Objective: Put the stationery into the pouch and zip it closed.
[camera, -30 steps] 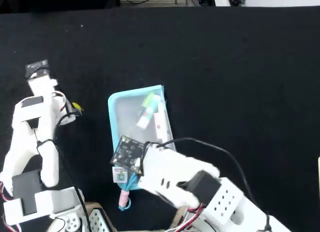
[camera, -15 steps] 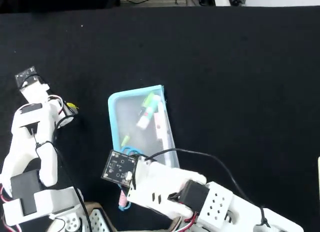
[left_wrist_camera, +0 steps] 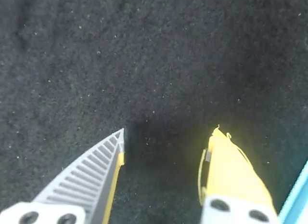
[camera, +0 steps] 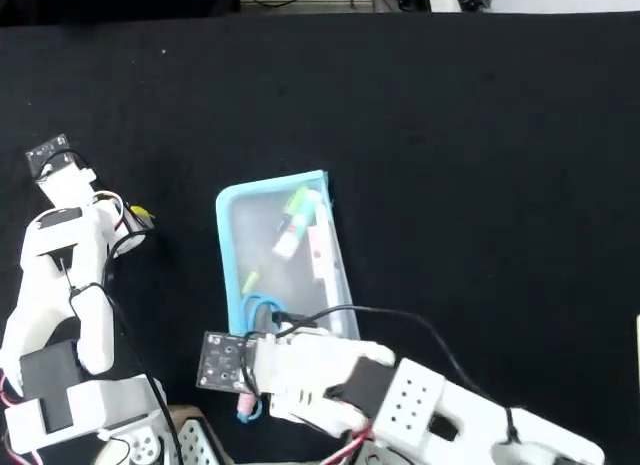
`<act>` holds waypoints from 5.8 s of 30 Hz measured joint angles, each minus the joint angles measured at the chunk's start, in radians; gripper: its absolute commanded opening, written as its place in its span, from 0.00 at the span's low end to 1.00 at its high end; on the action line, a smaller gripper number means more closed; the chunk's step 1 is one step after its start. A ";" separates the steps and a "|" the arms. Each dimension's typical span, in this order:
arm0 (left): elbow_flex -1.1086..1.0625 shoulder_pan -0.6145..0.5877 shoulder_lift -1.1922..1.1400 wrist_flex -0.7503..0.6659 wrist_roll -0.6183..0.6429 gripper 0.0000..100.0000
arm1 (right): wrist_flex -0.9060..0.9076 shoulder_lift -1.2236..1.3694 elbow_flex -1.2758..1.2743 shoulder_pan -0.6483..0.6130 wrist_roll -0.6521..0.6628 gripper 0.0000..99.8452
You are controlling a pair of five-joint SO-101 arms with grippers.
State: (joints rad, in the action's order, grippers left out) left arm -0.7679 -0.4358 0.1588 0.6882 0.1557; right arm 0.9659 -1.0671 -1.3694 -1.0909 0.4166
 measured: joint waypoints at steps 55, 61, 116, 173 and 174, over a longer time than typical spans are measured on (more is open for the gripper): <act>0.000 0.000 0.000 0.000 0.000 0.27 | 0.097 0.167 0.379 1.287 0.292 0.01; -0.009 0.000 0.000 0.000 0.000 0.27 | 0.097 0.483 0.628 1.286 0.206 0.01; -0.018 0.000 0.000 0.000 0.000 0.27 | 0.094 0.735 0.466 1.551 1.468 0.24; -0.018 0.000 0.000 0.000 0.000 0.27 | 0.183 0.740 0.565 1.933 1.511 0.25; -0.018 0.000 0.000 0.000 0.000 0.27 | 0.181 0.740 0.565 1.946 1.534 0.25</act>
State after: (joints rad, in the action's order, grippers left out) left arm -0.7864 -0.4358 0.1588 0.6882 0.1557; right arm 1.1469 -0.3276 -0.8048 0.8546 1.9509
